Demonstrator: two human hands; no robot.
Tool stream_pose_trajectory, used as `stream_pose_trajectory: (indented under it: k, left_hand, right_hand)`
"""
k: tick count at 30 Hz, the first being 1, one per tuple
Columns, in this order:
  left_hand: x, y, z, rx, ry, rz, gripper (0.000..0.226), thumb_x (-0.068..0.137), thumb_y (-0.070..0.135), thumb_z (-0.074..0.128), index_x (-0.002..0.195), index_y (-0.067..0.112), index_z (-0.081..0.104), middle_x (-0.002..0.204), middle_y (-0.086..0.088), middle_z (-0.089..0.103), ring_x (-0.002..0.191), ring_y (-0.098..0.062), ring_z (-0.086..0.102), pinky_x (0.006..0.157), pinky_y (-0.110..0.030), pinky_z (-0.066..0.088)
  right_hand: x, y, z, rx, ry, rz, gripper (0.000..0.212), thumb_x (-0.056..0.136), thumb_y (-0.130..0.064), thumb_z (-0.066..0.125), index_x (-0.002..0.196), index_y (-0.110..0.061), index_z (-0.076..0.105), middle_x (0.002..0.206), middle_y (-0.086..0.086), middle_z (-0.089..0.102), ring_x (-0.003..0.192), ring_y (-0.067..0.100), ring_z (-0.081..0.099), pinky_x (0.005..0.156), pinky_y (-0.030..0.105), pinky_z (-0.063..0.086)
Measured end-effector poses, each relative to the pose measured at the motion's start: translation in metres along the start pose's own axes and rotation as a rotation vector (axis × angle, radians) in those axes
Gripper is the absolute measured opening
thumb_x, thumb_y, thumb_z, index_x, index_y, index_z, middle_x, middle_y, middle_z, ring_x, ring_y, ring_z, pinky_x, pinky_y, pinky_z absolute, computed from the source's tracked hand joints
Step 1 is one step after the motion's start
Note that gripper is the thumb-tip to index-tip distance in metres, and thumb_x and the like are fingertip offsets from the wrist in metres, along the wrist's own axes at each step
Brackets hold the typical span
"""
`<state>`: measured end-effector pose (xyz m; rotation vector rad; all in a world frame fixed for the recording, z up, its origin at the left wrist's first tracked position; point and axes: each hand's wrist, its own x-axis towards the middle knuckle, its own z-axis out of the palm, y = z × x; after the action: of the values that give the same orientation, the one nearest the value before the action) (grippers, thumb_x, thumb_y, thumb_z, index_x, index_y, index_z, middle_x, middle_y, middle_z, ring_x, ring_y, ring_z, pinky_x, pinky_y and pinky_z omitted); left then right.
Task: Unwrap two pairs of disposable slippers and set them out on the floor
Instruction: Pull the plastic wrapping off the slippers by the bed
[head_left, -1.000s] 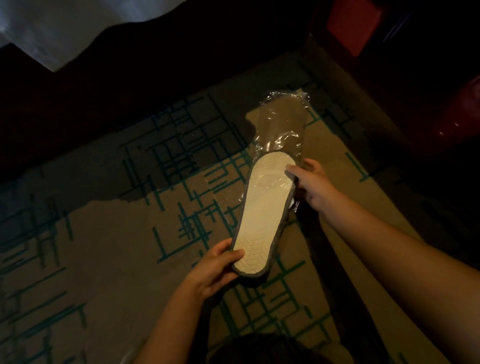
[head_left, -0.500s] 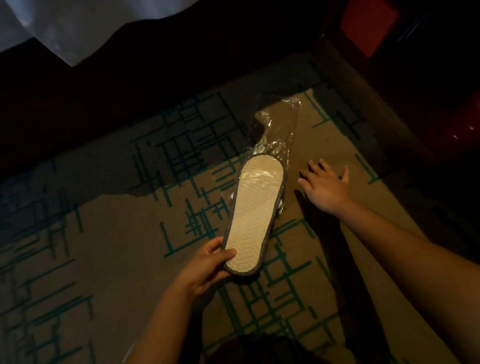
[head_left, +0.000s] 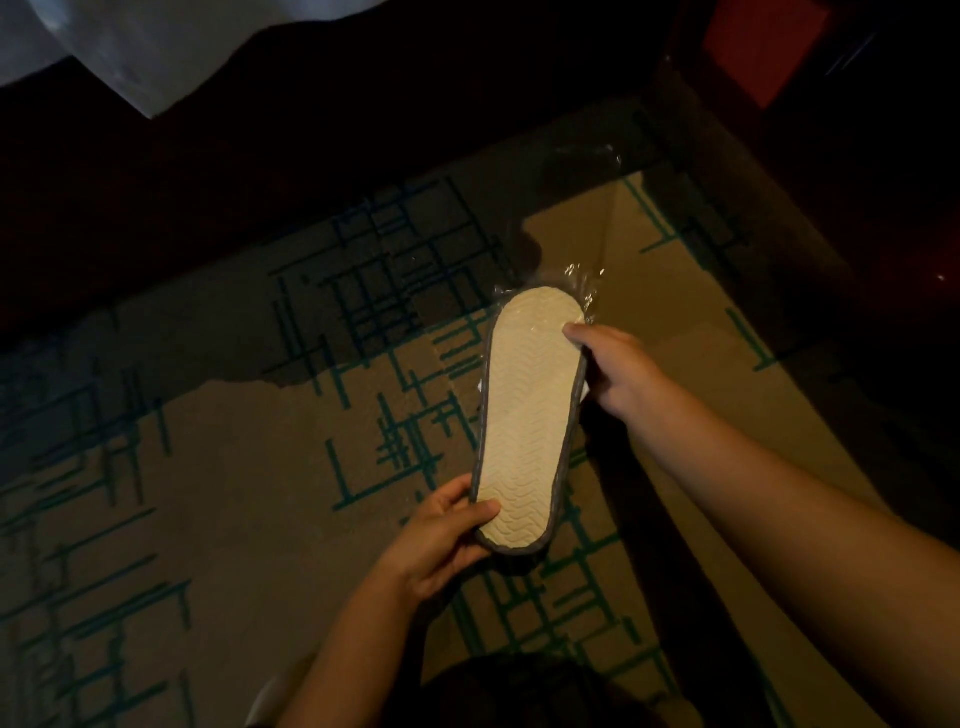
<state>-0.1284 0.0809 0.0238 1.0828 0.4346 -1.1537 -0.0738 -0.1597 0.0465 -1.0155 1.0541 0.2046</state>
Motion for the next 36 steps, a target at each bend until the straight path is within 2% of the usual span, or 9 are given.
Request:
stream_pose_trajectory:
  k: [3,6,12,14,19,22,28,33,36]
  left_hand:
    - [-0.001,-0.002,-0.003,0.022,0.012,-0.011,0.031,0.083,-0.004,0.054,0.107,0.013,0.06,0.087,0.0,0.077,0.078,-0.013,0.073,0.06,-0.027,0.06]
    - [-0.005,-0.003,-0.011,-0.025,0.034,-0.007,0.031,0.083,-0.004,0.052,0.108,0.012,0.06,0.087,-0.001,0.077,0.077,-0.013,0.073,0.061,-0.027,0.06]
    - [-0.01,0.003,-0.024,-0.145,0.076,0.055,0.03,0.087,-0.007,0.045,0.108,0.009,0.059,0.085,-0.005,0.077,0.075,-0.015,0.073,0.061,-0.026,0.061]
    - [-0.008,0.009,-0.023,-0.141,0.078,0.073,0.029,0.088,-0.007,0.043,0.106,0.009,0.059,0.084,-0.005,0.077,0.074,-0.015,0.073,0.059,-0.025,0.06]
    - [-0.002,0.02,-0.016,-0.177,0.103,0.114,0.028,0.09,-0.006,0.041,0.103,0.01,0.06,0.079,-0.005,0.077,0.069,-0.013,0.073,0.056,-0.024,0.06]
    - [-0.002,0.023,-0.013,-0.21,0.112,0.157,0.029,0.09,-0.006,0.04,0.101,0.011,0.061,0.08,-0.004,0.078,0.07,-0.013,0.073,0.057,-0.023,0.06]
    - [-0.005,0.025,-0.008,-0.244,0.102,0.193,0.03,0.089,-0.004,0.041,0.107,0.011,0.06,0.088,-0.006,0.078,0.078,-0.014,0.074,0.06,-0.023,0.059]
    - [-0.002,0.03,0.0,-0.231,0.134,0.201,0.028,0.088,-0.004,0.044,0.102,0.011,0.061,0.084,-0.005,0.078,0.076,-0.014,0.074,0.058,-0.022,0.059]
    - [0.002,0.03,0.007,-0.22,0.152,0.204,0.027,0.088,-0.004,0.044,0.103,0.011,0.061,0.082,-0.004,0.078,0.074,-0.013,0.074,0.057,-0.022,0.059]
  right_hand:
    - [0.013,-0.021,-0.004,0.028,0.096,-0.066,0.023,0.079,-0.015,0.071,0.097,-0.014,0.058,0.091,0.008,0.065,0.085,0.025,0.064,0.08,0.038,0.056]
    - [0.022,-0.034,-0.013,0.1,0.187,-0.149,0.026,0.081,-0.006,0.066,0.098,-0.019,0.051,0.079,0.001,0.064,0.064,0.011,0.061,0.05,0.019,0.05]
    - [0.03,-0.026,-0.042,-0.222,0.382,-0.218,0.025,0.082,-0.001,0.061,0.082,-0.024,0.05,0.1,0.008,0.063,0.072,0.015,0.058,0.052,0.021,0.042]
    - [0.027,-0.016,-0.053,-0.337,0.507,-0.242,0.016,0.083,-0.008,0.061,0.095,-0.016,0.054,0.098,0.009,0.064,0.075,0.019,0.06,0.061,0.027,0.049]
    - [0.016,0.008,-0.074,-0.86,0.822,-0.467,0.062,0.08,-0.03,0.059,0.136,-0.018,0.035,0.139,0.019,0.041,0.126,0.039,0.039,0.099,0.053,0.035]
    - [0.016,0.012,-0.075,-1.231,0.729,-0.694,0.066,0.081,-0.033,0.056,0.141,-0.025,0.029,0.151,0.016,0.027,0.138,0.038,0.023,0.107,0.057,0.024]
    - [0.03,0.026,-0.057,-1.711,0.364,-0.759,0.063,0.09,-0.048,0.041,0.146,-0.035,0.015,0.158,0.006,0.017,0.145,0.03,0.012,0.112,0.061,0.004]
    - [0.036,0.007,-0.071,-1.668,0.592,-0.514,0.058,0.091,-0.047,0.034,0.143,-0.024,0.028,0.155,0.015,0.021,0.145,0.032,0.012,0.111,0.067,0.003]
    - [0.025,-0.003,-0.074,-1.527,0.66,-0.664,0.058,0.088,-0.038,0.047,0.141,-0.02,0.031,0.154,0.019,0.021,0.143,0.036,0.013,0.111,0.063,0.011]
